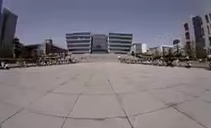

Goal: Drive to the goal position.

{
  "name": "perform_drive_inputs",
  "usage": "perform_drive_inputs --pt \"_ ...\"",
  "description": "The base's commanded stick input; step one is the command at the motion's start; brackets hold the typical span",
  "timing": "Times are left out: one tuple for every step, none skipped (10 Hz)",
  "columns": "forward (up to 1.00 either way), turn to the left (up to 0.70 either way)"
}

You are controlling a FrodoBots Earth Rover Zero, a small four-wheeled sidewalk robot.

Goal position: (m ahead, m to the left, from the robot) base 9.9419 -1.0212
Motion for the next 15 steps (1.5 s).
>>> perform_drive_inputs --pt "1.0 0.0" --pt "1.0 0.0" --pt "1.0 0.0" --pt "1.0 0.0" --pt "1.0 0.0" --pt "1.0 0.0" --pt "1.0 0.0" --pt "1.0 0.0" --pt "1.0 0.01" --pt "1.0 0.03" --pt "1.0 0.04" --pt "1.0 0.05" --pt "1.0 0.04" --pt "1.0 0.0" --pt "1.0 0.0"
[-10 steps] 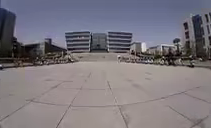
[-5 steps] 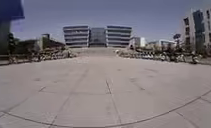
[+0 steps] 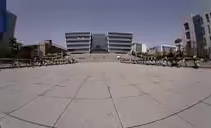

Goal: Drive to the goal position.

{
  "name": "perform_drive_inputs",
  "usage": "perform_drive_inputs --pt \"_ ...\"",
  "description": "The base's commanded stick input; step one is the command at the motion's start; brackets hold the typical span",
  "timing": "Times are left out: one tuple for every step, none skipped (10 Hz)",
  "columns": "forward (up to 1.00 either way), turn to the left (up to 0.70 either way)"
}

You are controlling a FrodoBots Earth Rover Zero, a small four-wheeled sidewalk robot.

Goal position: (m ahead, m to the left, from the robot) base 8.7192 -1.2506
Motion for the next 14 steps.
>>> perform_drive_inputs --pt "1.0 0.0" --pt "1.0 0.0" --pt "1.0 0.0" --pt "1.0 0.0" --pt "1.0 0.0" --pt "1.0 0.0" --pt "1.0 0.0" --pt "1.0 0.0" --pt "1.0 0.0" --pt "1.0 0.0" --pt "1.0 0.0" --pt "1.0 0.0" --pt "1.0 0.0" --pt "1.0 0.0"
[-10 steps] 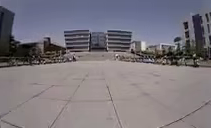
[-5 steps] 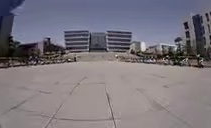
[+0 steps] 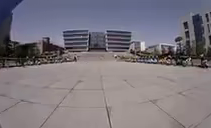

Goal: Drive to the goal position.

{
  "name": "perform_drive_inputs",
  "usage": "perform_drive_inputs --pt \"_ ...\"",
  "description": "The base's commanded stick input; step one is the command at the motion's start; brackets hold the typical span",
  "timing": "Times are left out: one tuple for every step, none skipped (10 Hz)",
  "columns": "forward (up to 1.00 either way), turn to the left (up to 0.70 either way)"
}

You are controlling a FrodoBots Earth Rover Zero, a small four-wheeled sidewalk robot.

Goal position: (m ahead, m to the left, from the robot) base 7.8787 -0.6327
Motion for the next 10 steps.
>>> perform_drive_inputs --pt "1.0 0.0" --pt "1.0 0.0" --pt "1.0 0.02" --pt "1.0 0.1" --pt "1.0 0.18" --pt "1.0 0.4" --pt "1.0 0.32" --pt "1.0 0.24" --pt "1.0 0.16" --pt "1.0 0.08"
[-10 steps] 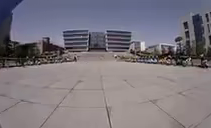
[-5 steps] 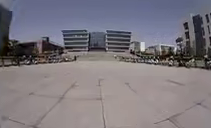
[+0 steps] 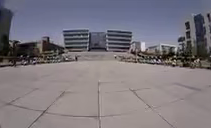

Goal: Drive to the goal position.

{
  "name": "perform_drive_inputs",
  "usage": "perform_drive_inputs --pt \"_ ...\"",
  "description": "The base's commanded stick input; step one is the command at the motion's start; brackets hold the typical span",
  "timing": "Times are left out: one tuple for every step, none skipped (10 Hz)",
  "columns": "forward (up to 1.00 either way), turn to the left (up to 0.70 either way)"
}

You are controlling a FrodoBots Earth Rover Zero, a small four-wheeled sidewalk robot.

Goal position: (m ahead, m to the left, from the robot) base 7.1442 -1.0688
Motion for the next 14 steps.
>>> perform_drive_inputs --pt "1.0 0.02" --pt "1.0 0.0" --pt "1.0 0.0" --pt "1.0 0.0" --pt "1.0 0.0" --pt "1.0 0.0" --pt "1.0 0.0" --pt "1.0 0.0" --pt "1.0 0.0" --pt "1.0 0.0" --pt "1.0 0.0" --pt "1.0 0.0" --pt "1.0 0.0" --pt "1.0 0.0"
